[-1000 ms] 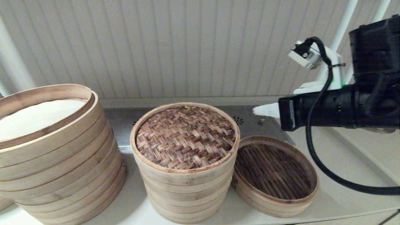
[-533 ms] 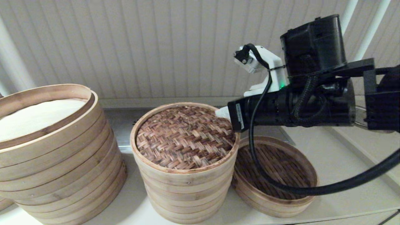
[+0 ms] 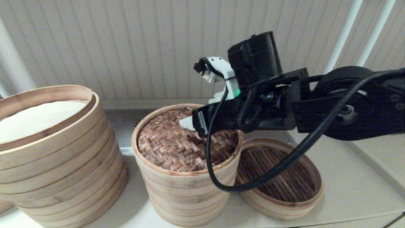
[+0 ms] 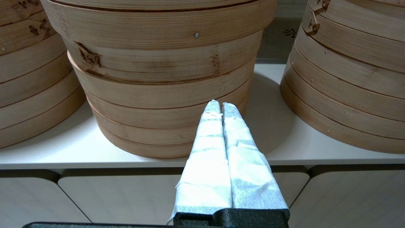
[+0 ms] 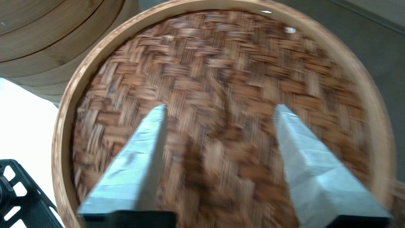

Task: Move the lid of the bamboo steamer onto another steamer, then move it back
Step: Pick up the steamer

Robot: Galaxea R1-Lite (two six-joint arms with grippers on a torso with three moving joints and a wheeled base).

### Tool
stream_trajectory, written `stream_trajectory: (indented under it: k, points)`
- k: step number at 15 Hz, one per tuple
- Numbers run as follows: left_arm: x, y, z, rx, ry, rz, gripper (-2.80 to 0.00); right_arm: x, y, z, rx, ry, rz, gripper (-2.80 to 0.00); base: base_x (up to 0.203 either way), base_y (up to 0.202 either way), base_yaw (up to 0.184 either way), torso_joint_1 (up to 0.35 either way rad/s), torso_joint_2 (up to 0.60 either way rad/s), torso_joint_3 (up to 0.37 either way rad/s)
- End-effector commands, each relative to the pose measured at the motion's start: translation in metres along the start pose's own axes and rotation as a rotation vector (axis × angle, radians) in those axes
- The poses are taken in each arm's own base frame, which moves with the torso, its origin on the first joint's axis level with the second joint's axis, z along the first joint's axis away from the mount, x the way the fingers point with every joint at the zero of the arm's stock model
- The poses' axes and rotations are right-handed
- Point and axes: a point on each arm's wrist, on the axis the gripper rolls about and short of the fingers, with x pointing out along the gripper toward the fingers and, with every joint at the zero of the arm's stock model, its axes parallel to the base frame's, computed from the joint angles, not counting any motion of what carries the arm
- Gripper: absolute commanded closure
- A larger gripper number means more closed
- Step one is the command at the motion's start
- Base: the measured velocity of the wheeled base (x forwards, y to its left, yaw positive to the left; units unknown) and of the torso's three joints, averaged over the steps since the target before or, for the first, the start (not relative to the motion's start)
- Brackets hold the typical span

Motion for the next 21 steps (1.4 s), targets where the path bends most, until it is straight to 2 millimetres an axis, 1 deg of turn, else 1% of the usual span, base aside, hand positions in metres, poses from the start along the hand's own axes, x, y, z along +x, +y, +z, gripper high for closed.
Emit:
stream_trajectory:
  k: [1,3,7,8,15,21]
  points:
    - [0.0,0.0,0.0,-0.001,-0.001,0.0,0.0,0.022,0.002,-0.008,-0.002,0.032,-0.005,-2.8,0.0,0.0,0.0,0.0,0.0,0.0]
    - [0.0,0.0,0.0,0.0,0.0,0.0,0.0,0.034,-0.001,-0.01,0.001,0.04,-0.012,-2.8,0.0,0.0,0.0,0.0,0.0,0.0]
    - [0.0,0.0,0.0,0.0,-0.001,0.0,0.0,0.034,0.002,-0.005,-0.001,0.023,-0.013,-2.8,0.0,0.0,0.0,0.0,0.0,0.0]
    - [0.0,0.0,0.0,0.0,0.001,0.0,0.0,0.033,0.002,-0.005,-0.001,0.021,-0.021,0.0,0.0,0.0,0.0,0.0,0.0,0.0]
    - [0.0,0.0,0.0,0.0,-0.001,0.0,0.0,0.031,0.006,-0.009,-0.009,0.029,-0.062,0.0,0.0,0.0,0.0,0.0,0.0,0.0]
    - [0.0,0.0,0.0,0.0,0.001,0.0,0.0,0.028,0.006,-0.003,-0.011,0.008,-0.071,0.0,0.0,0.0,0.0,0.0,0.0,0.0]
